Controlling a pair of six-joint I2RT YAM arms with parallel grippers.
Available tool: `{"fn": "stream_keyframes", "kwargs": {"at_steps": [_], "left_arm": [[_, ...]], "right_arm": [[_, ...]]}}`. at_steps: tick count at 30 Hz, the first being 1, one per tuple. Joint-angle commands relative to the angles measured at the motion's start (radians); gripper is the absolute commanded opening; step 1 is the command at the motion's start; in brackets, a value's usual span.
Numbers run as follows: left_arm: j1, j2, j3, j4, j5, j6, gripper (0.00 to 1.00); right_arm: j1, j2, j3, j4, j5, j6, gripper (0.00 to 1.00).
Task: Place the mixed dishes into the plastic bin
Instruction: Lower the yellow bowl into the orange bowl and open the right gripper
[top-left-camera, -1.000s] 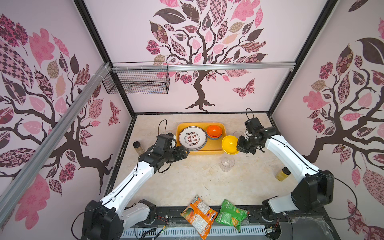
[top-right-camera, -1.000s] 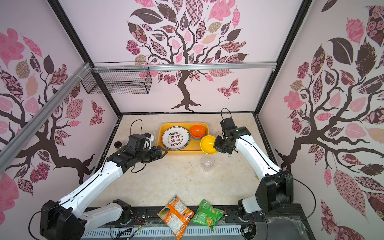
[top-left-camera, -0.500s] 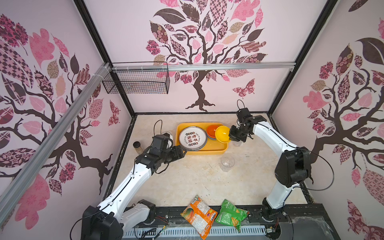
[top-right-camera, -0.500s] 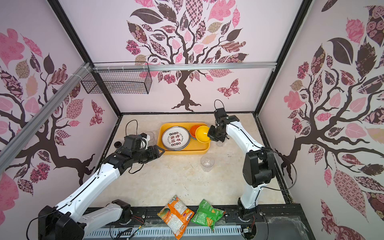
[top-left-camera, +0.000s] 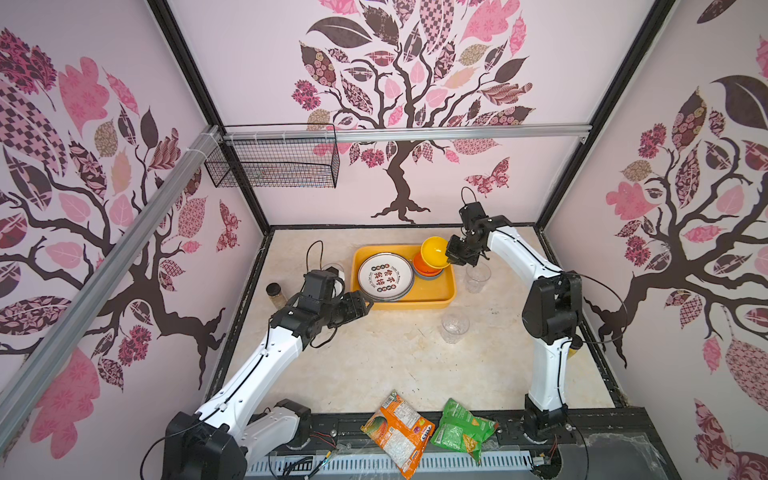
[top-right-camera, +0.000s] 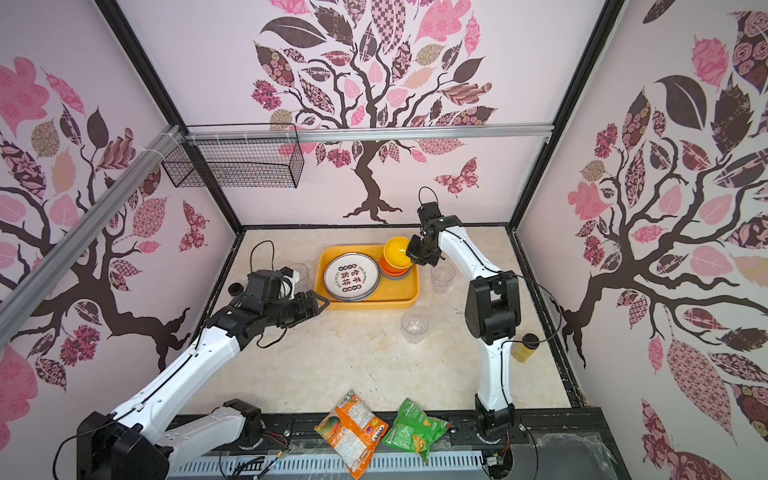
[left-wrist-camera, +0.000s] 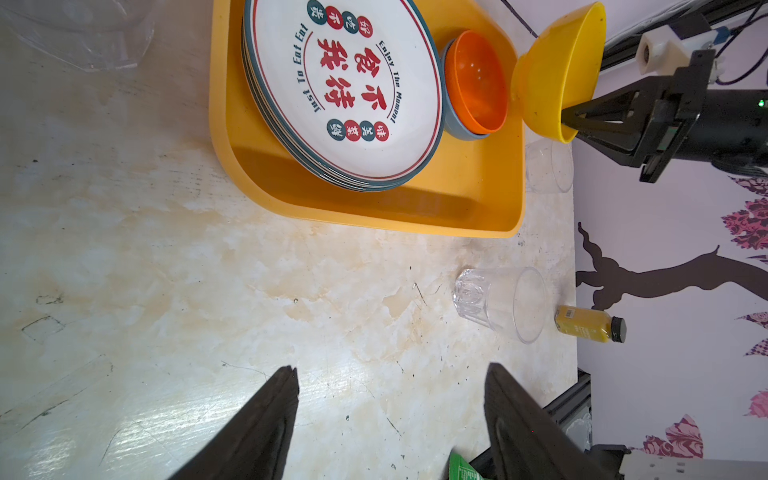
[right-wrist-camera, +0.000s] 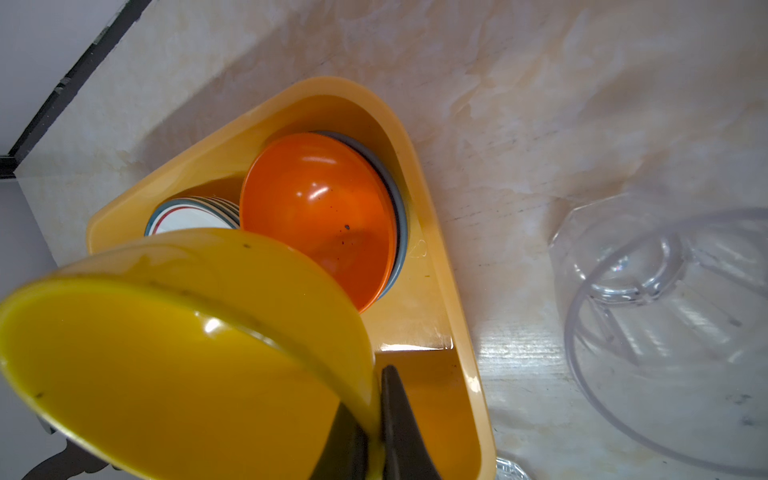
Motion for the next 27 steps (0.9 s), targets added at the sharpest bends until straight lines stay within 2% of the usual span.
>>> {"fn": "stream_keyframes", "kwargs": {"at_steps": [1,11,27], "left_arm": [[0.004,-0.02,-0.031,0.02,0.005,-0.006,0.73],[0.005,-0.019,-0.042,0.025,0.008,-0.017,0.73],[0.006,-0.019,-0.056,0.03,0.009,-0.027,0.73]], "right_arm": [[-0.001,0.077,0.087,-0.042,-0.017,-0.003,0.01],[-0.001,0.2,0.201,-0.069,-0.039,-0.007,0.01],[0.011,0.28,0.264,-0.093,-0.04,-0.025,0.02]]}}
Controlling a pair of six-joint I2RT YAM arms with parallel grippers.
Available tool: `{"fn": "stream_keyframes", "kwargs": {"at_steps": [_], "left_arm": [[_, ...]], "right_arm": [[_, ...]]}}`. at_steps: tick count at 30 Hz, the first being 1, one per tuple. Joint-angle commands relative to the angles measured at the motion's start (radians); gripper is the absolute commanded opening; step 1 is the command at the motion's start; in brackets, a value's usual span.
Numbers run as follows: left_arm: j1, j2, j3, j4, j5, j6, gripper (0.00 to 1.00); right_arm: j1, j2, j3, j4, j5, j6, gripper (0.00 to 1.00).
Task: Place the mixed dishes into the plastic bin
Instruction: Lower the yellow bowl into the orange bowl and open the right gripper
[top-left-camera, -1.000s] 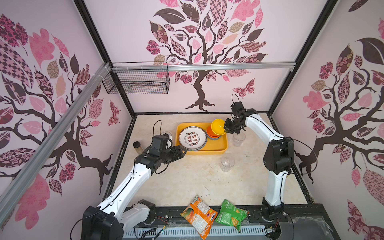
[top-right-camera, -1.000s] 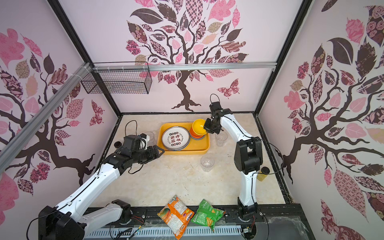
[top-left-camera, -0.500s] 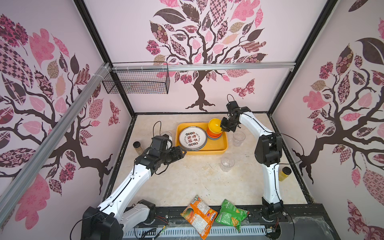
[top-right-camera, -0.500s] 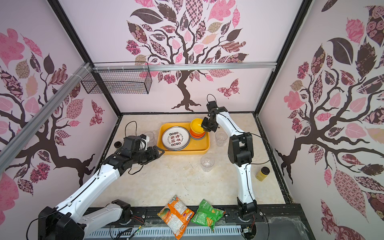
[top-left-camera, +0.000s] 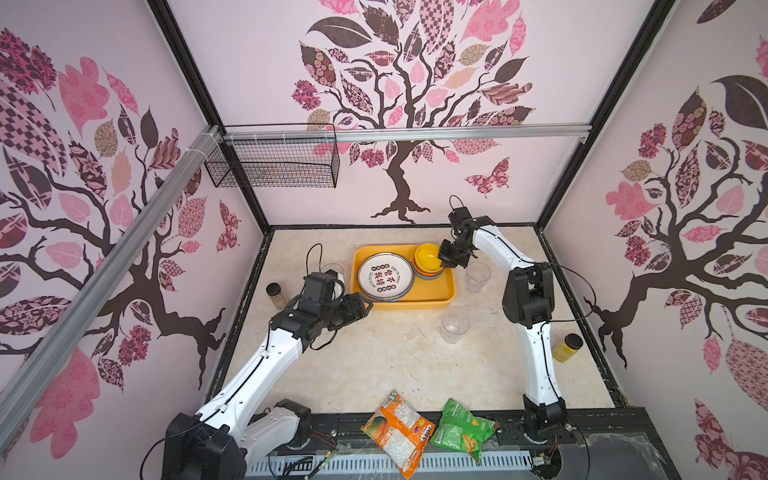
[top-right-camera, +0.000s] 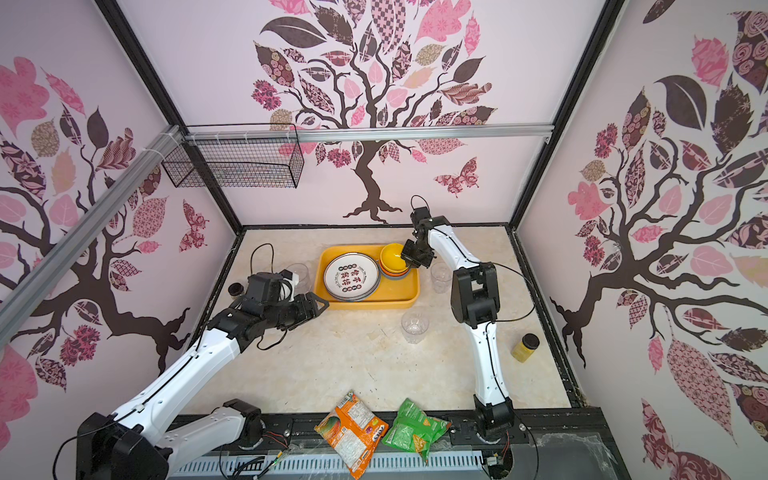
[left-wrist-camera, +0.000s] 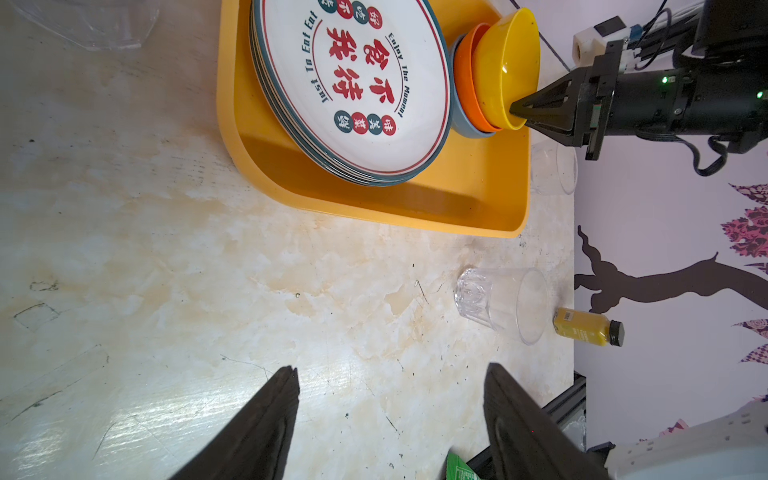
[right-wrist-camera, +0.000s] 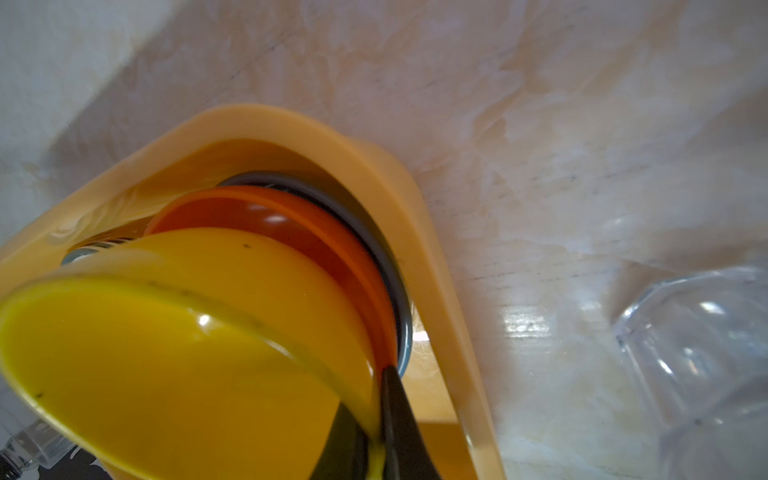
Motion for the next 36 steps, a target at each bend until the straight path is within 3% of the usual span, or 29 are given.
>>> {"fn": "stream_keyframes", "kwargs": {"at_steps": [1,25,36], "left_arm": [[0.004,-0.01,-0.025,0.017,0.007,-0.003,0.73],[0.004,-0.033,-0.046,0.023,0.013,-0.019,0.72],[0.004,-0.043,-0.055,0.027,0.016,-0.026,0.72]], "right_arm": [[0.005,0.033,0.05,-0.018,-0.008,-0.017,0.02],[0.021,0.079,0.111,-0.069,0.036,-0.039,0.07],[0.024,0.074,0.156,-0.093,0.042,-0.048,0.2]]}}
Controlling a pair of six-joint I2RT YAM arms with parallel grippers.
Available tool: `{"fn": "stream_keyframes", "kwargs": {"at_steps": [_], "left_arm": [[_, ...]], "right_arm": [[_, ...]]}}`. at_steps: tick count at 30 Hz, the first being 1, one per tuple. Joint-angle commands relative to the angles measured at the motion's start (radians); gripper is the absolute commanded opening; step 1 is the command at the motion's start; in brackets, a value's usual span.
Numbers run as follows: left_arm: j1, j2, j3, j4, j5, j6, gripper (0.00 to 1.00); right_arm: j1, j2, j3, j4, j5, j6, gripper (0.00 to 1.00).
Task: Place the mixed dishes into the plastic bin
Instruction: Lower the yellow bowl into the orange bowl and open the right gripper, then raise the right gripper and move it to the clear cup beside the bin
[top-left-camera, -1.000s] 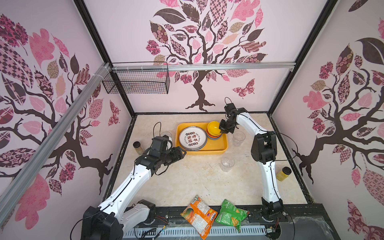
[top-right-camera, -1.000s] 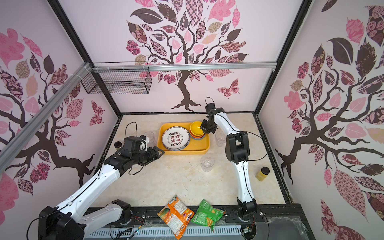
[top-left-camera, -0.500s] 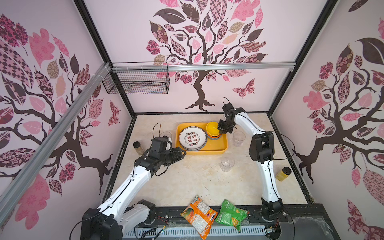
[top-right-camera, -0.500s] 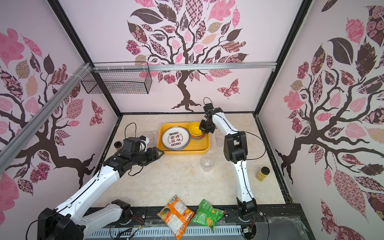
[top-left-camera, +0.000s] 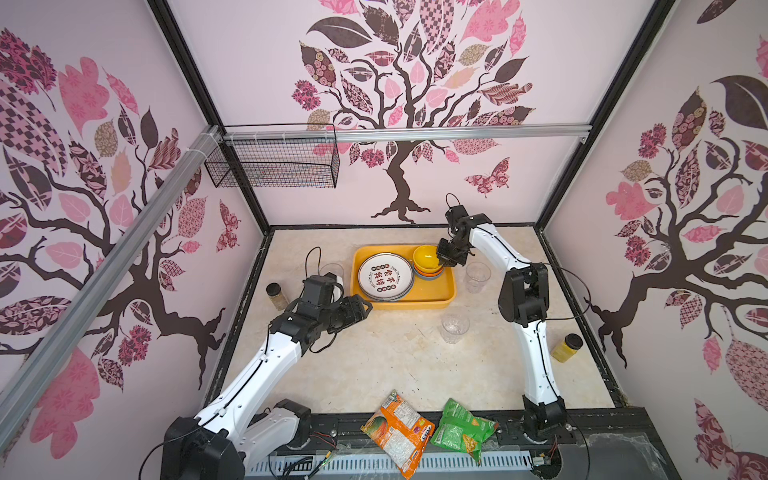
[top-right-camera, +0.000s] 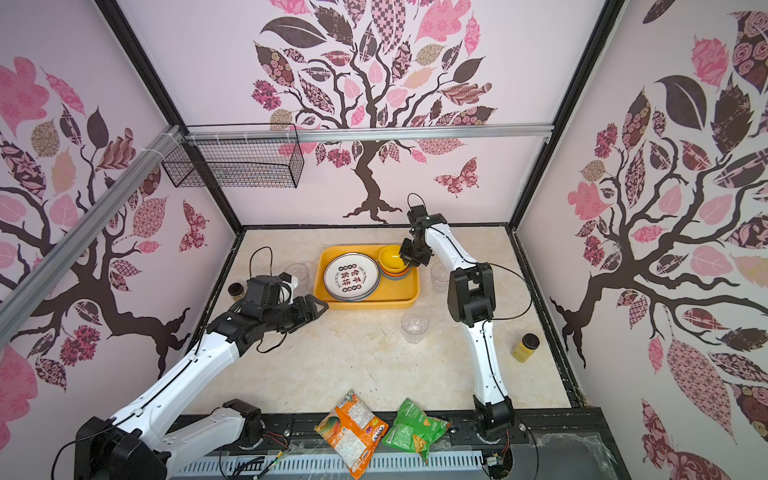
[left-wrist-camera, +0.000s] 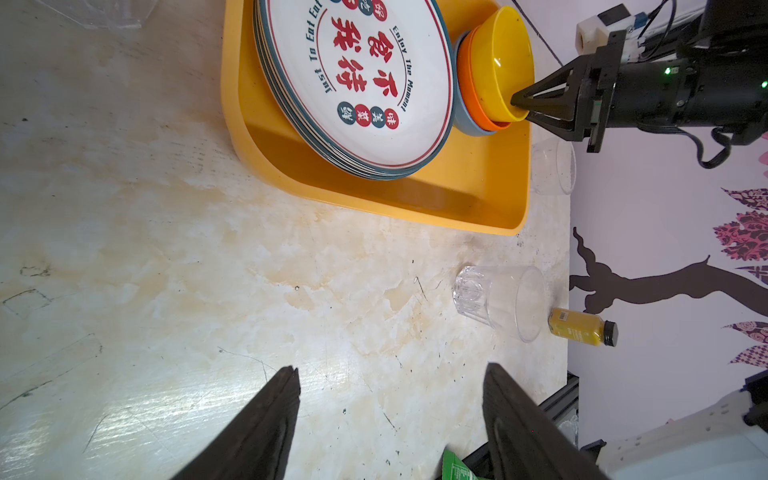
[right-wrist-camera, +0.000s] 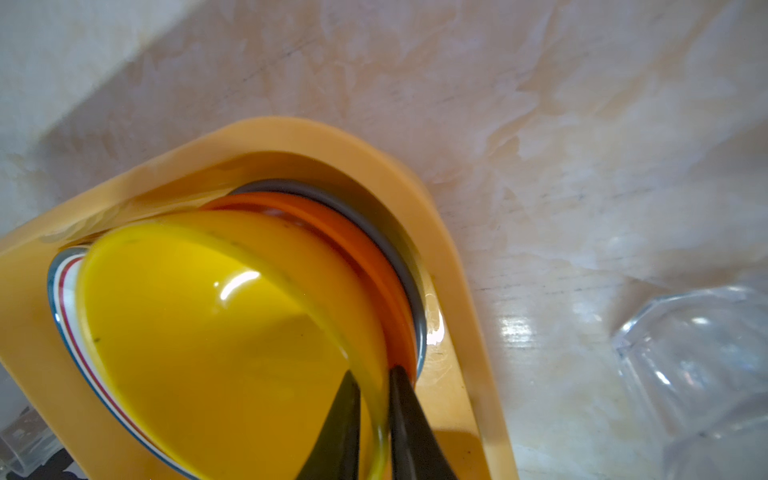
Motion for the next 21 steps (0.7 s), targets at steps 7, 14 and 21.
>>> {"fn": "stream_keyframes", "kwargs": {"at_steps": [7,14,21], "left_arm": [[0.004,-0.024,-0.015,0.01,0.009,0.002,0.72],[0.004,-0.028,0.0,0.003,0.009,0.014,0.72],[0.003,-0.004,0.016,0.03,0.073,0.035,0.72]], "right_arm": [[0.011,-0.033,0.051,-0.048,0.053,-0.039,0.23],[0.013,-0.147,-0.04,-0.008,0.091,-0.057,0.26],[0.012,-0.302,-0.214,0.077,0.113,-0.058,0.27]]}}
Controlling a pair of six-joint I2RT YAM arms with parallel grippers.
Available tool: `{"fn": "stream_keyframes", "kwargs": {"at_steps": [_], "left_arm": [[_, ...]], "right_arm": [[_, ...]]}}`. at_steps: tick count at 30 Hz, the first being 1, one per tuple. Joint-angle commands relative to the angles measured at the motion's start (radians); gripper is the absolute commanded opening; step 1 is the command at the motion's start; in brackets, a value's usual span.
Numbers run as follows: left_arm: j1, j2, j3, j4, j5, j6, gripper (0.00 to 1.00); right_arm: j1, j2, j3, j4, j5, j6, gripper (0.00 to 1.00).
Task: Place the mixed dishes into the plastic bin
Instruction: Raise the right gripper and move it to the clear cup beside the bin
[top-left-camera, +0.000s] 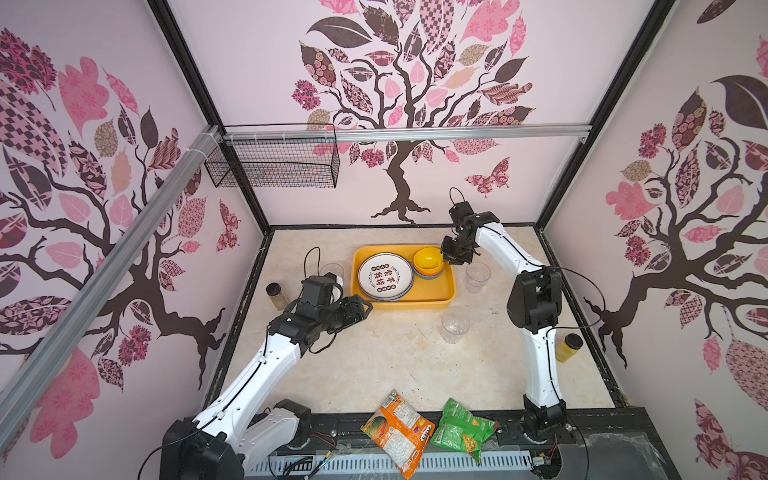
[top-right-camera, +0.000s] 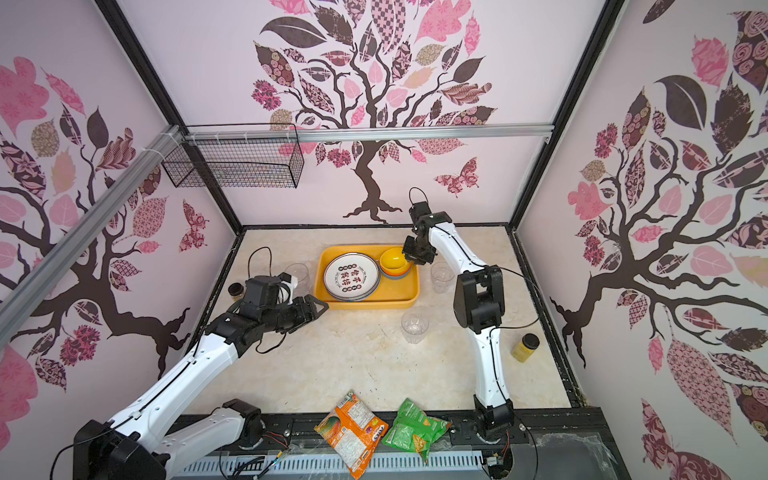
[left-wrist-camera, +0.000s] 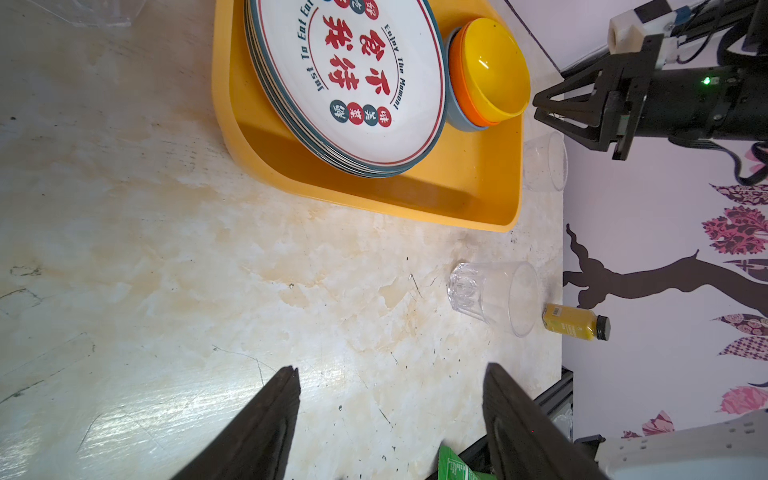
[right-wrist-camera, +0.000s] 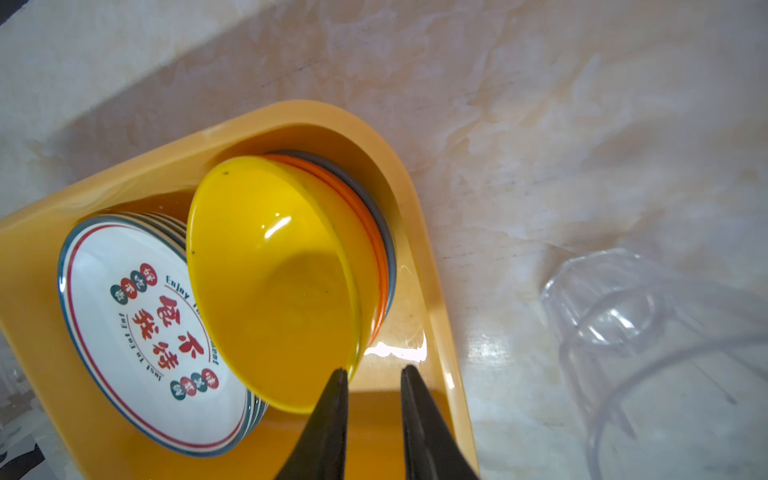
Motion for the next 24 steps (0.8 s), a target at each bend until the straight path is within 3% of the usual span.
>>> {"fn": "stream_keyframes", "kwargs": {"at_steps": [1,12,17,24], "left_arm": [[0.003,0.018,0.021,0.033,0.065,0.031,0.72],[-0.035,0.112,0.099,0.066,0.135,0.046,0.72],[-0.088,0.169,0.147,0.067,0.132,0.067,0.72],[-0.152,0.235,0.175,0.103,0.134,0.056,0.71]], "right_arm": [[0.003,-0.149,-0.075,0.053,0.026,-0.013,0.28],[-0.032,-0.367,-0.363,0.155,0.058,-0.008,0.35],[-0.053,-0.469,-0.485,0.199,0.119,0.001,0.42],[-0.152,-0.558,-0.603,0.248,0.122,0.012,0.45]]}}
